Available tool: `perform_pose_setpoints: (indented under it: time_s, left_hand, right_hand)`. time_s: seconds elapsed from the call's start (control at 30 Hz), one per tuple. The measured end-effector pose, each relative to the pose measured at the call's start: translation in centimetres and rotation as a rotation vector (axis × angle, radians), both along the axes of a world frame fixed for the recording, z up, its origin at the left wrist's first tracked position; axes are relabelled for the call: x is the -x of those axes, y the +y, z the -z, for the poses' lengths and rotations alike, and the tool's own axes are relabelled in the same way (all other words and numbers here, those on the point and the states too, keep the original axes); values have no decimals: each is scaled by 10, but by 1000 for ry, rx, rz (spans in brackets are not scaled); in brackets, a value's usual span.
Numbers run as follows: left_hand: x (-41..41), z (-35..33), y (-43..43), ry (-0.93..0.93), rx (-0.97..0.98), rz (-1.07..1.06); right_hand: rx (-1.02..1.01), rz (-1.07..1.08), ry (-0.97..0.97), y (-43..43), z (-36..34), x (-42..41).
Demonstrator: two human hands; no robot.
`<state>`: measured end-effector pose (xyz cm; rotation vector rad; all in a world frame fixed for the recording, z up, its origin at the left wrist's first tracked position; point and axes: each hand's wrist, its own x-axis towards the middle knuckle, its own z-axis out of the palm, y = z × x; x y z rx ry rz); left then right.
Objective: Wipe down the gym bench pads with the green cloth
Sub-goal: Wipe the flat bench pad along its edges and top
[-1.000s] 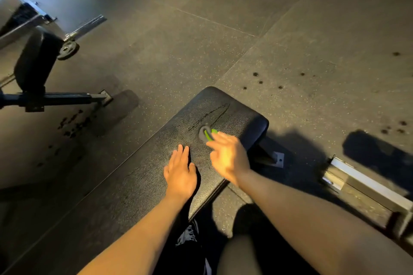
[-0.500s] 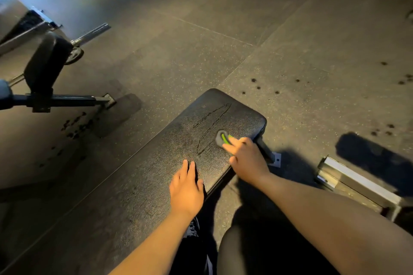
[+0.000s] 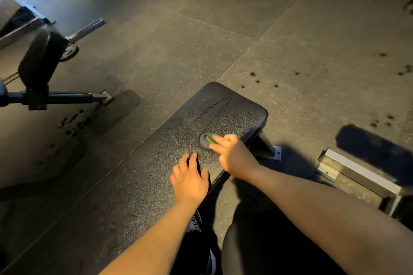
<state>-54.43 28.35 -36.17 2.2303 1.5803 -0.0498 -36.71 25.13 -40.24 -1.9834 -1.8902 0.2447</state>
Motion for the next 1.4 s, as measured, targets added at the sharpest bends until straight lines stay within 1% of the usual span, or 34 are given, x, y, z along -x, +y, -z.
perform_pose_setpoints:
  time_s: [0.07, 0.13, 0.17, 0.2, 0.23, 0.27, 0.3, 0.33, 0.37, 0.4, 0.43, 0.5, 0.57, 0.67, 0.73, 0.83, 0.9, 0.97, 1.0, 1.1, 1.17, 1.2, 1.27, 1.3, 1.4]
  left_hand:
    - [3, 2, 2, -15, -11, 9]
    - [5, 5, 4, -21, -14, -16]
    - [6, 7, 5, -19, -11, -43]
    - [5, 8, 6, -13, -5, -73]
    - [3, 8, 9, -8, -2, -98]
    - [1, 9, 12, -7, -3, -115]
    - [-3, 8, 16, -11, -7, -124]
    - [-6, 9, 20, -19, -10, -128]
    - [-8, 8, 25, -27, -8, -130]
    - [-9, 8, 30, -33, -4, -129]
    - [-10, 9, 34, -29, 2, -122]
    - [-13, 9, 42, -11, 12, -84]
    - [-22, 9, 49, -11, 35, -55]
    - [-38, 11, 58, -31, 81, -76]
    - [-41, 14, 59, -18, 81, -81]
    - [-39, 19, 58, -20, 64, -72]
    - [-40, 20, 59, -33, 60, -80]
    - [-43, 20, 59, -43, 58, -92]
    - [-44, 20, 59, -48, 58, -97]
    - [-43, 20, 62, -57, 44, -100]
    - [-42, 18, 72, -69, 0, -90]
    - [-42, 16, 80, -78, -27, -90]
    - [-39, 14, 99, -71, -47, -120]
    - [-38, 13, 108, -56, -30, -147]
    - [-37, 17, 121, -11, 51, -184]
  right_hand:
    - [15, 180, -52, 5, -9, -15]
    - [56, 426, 37, 12, -14, -17]
    - [56, 489, 95, 15, -15, -15]
    - [36, 459, 87, 16, -15, -9]
    - [-4, 321, 42, 17, -13, -1]
    - [-38, 96, 35, 17, -12, 8]
    - [-98, -99, 65, 16, -4, 15]
    - [-137, -227, 128, 15, 3, 23]
    - [-169, -283, 194, 14, 6, 28]
    - [-188, -281, 234, 16, 6, 28]
    - [-185, -262, 225, 20, 8, 26]
    - [-162, -222, 171, 32, 8, 14]
    - [-81, -159, 109, 47, 3, -9]
    - [-50, 40, -21, 68, -5, -47]
    - [12, 230, -62, 78, -12, -76]
    - [134, 494, -34, 82, -20, -105]
    - [147, 609, 20, 86, -23, -104]
    - [123, 616, 35, 94, -21, -94]
    - [95, 562, 39, 98, -17, -86]
    - [17, 201, 62, 105, -10, -50]
    - [54, -5, 57, 106, -11, -30]
    - [64, -57, 50, 107, -11, -28]
    - [17, -47, 42, 110, -11, -35]
    - [-6, 13, 20, 113, -10, -44]
    - [20, 308, -35, 126, -11, -78]
